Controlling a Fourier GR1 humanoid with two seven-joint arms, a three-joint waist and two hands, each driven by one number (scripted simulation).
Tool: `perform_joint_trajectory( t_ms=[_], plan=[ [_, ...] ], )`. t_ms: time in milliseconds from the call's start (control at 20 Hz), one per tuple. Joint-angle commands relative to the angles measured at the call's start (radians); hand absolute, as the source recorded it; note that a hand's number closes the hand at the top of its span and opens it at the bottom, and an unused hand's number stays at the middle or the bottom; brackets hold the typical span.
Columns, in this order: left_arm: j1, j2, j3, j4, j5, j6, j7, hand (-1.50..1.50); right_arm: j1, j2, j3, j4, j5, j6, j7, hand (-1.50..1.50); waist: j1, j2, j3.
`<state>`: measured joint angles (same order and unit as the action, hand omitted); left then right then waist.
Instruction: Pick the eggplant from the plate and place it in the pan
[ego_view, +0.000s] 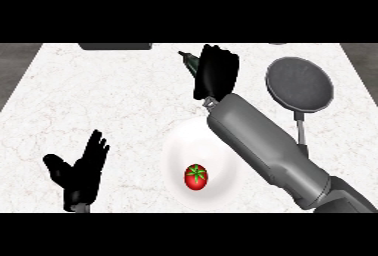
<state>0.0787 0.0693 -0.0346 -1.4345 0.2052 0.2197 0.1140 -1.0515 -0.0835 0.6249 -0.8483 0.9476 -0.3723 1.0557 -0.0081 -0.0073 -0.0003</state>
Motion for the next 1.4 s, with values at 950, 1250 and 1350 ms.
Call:
perform_joint_trajectory(
  t_ms=[950, 1250, 1350],
  plan=[
    [-0.061, 0.005, 0.003, -0.021, 0.005, -0.024, 0.056, 0.0, 0.073, -0.302, -0.456, 0.434, -0.059, -0.344, -0.491, 1.5, 0.053, 0.027, 0.002],
    [-0.058, -0.004, -0.023, -0.026, -0.018, -0.027, 0.034, 0.0, 0.073, -0.356, -0.588, 0.531, -0.194, -0.387, -0.719, 1.5, 0.077, 0.04, 0.004],
    [-0.066, -0.013, -0.026, -0.02, -0.027, -0.012, 0.036, 0.0, 0.097, -0.418, -0.617, 0.55, -0.223, -0.364, -0.796, 1.5, 0.08, 0.045, 0.006]
  ],
)
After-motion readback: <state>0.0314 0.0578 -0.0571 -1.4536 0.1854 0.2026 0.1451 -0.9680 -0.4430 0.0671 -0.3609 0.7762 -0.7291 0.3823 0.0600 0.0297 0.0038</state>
